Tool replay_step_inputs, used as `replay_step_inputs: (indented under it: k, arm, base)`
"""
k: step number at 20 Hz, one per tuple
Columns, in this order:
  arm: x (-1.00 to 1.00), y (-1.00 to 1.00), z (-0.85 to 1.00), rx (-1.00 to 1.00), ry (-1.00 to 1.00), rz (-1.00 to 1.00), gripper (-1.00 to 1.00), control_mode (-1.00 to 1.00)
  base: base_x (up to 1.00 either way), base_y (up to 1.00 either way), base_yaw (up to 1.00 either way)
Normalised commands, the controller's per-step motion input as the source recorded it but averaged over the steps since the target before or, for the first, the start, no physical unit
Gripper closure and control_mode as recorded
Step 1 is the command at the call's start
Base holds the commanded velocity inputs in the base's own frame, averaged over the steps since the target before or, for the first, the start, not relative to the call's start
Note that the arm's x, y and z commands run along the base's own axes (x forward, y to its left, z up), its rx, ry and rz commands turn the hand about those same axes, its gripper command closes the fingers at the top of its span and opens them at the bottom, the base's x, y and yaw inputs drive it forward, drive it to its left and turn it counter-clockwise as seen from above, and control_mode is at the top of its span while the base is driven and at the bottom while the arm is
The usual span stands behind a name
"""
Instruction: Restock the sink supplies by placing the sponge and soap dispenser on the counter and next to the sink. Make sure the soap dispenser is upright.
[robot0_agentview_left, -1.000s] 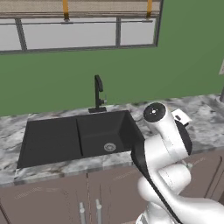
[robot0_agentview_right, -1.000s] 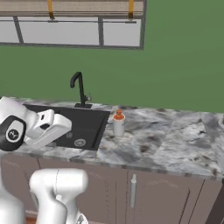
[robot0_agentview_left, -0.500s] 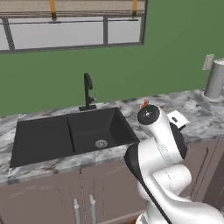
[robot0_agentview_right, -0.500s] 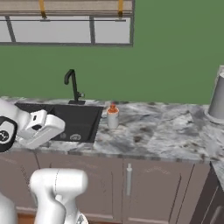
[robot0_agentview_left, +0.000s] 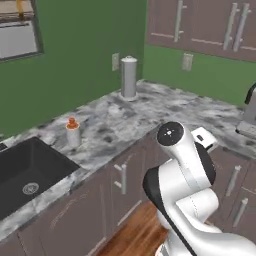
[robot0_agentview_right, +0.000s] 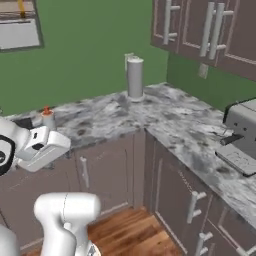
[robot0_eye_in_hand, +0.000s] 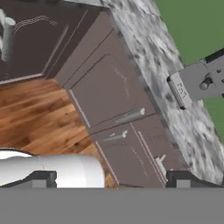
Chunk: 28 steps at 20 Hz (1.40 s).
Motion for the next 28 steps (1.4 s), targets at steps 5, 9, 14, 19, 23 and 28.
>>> replay_step_inputs:
  k: [5,9,14,19,23,28]
  arm:
    - [0.0,0.0,0.0,0.0,0.0,0.0,-1.0,1.0]
    - [0.0,0.0,0.0,0.0,0.0,0.0,-1.0,1.0]
    - [0.0,0.0,0.0,0.0,0.0,0.0,-1.0,1.0]
    - [0.0,0.0,0.0,0.0,0.0,0.0,-1.0,1.0]
    - [0.0,0.0,0.0,0.0,0.0,0.0,-1.0,1.0]
    - [0.0,0.0,0.0,0.0,0.0,0.0,-1.0,1.0]
  base:
    - [-0.1,0.0,-1.0]
    - [-0.06,0.0,-1.0]
    - [-0.06,0.0,-0.99]
    - [0.0,0.0,-0.98]
    - [0.35,-0.11,-0.86]
    - [0.93,-0.43,-0.47]
